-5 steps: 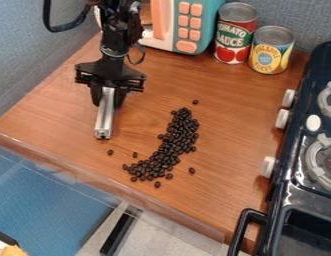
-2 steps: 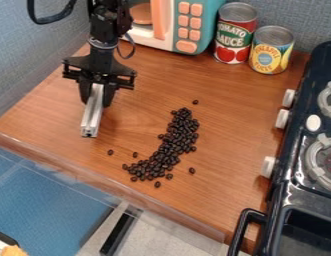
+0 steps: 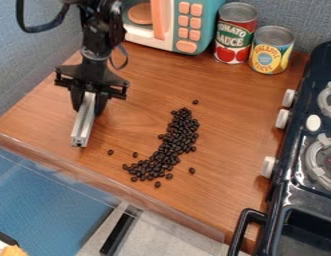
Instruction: Sweep into pile
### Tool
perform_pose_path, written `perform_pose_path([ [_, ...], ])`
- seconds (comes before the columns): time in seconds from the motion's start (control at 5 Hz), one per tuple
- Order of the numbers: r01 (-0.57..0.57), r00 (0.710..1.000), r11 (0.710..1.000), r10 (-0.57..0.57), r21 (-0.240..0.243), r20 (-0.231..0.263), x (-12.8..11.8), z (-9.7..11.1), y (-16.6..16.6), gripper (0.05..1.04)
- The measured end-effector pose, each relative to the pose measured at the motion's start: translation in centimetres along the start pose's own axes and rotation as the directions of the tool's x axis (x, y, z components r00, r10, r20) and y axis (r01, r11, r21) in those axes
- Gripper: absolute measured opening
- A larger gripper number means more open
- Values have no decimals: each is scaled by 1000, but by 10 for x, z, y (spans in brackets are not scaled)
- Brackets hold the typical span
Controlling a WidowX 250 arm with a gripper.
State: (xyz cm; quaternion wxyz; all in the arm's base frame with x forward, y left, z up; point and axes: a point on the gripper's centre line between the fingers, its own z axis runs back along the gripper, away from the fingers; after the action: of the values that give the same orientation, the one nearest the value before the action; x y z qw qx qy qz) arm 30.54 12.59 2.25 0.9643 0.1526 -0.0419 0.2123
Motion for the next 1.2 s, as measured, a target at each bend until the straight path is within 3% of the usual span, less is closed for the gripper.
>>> perform_pose_path([
  [0.2,-5,1000,1000,5,21,5,-6,-7,2,398],
  [0.6,0,1000,1000,0,17,5,-22,-11,0,398],
  [1.2,-91,993,994,86,-53,-79,-41,-2,-18,397],
])
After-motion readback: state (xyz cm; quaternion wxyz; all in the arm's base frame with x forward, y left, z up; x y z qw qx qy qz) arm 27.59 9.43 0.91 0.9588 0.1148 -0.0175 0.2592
